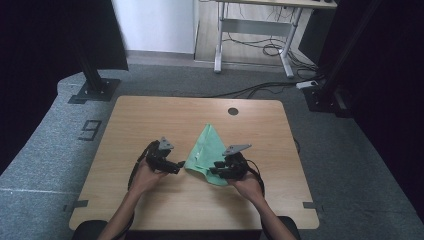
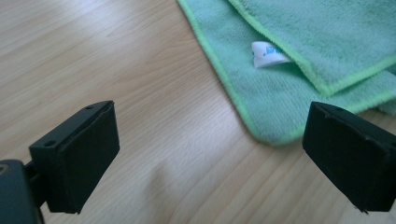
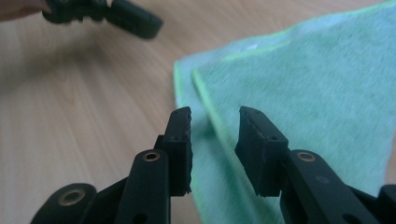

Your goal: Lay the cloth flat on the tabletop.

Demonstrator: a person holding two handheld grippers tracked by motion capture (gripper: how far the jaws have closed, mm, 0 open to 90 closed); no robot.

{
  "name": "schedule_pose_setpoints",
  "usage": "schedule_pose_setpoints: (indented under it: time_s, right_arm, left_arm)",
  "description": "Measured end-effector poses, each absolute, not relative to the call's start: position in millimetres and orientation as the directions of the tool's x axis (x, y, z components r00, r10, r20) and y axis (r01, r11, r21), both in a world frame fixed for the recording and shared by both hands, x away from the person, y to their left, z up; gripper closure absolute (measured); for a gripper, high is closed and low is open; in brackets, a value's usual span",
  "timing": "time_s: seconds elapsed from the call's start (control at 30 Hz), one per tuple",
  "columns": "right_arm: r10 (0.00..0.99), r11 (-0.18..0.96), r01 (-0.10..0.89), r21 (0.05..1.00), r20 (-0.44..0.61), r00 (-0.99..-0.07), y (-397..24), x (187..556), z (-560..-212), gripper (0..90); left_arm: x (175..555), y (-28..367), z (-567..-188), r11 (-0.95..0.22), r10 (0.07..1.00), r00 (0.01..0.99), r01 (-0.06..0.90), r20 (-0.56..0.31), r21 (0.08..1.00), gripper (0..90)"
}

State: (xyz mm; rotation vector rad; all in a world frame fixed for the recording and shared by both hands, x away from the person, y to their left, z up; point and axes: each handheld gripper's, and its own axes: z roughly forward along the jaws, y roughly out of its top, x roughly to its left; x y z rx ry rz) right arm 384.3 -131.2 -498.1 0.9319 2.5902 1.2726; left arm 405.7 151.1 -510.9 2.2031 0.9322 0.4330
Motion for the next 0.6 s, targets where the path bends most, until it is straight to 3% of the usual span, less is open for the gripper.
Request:
schedule_pose_setpoints:
  time_s: [0.43,0.6]
  right_arm:
    - [0.562,0.507,0.474,0.72,0.141,-0.815,-93,409,-517,55.1]
    - [0.564,0.549,0.468,0.693,0.107,-0.819,-87,412,-530,57.8]
  left_arm:
    - [417,138,-536,-0.533,0.735,0.676,0.525,0.055,0.664,4.8]
    - [418,139,-543,-0.545,0.736,0.674,0.535,0.062,0.645,4.9]
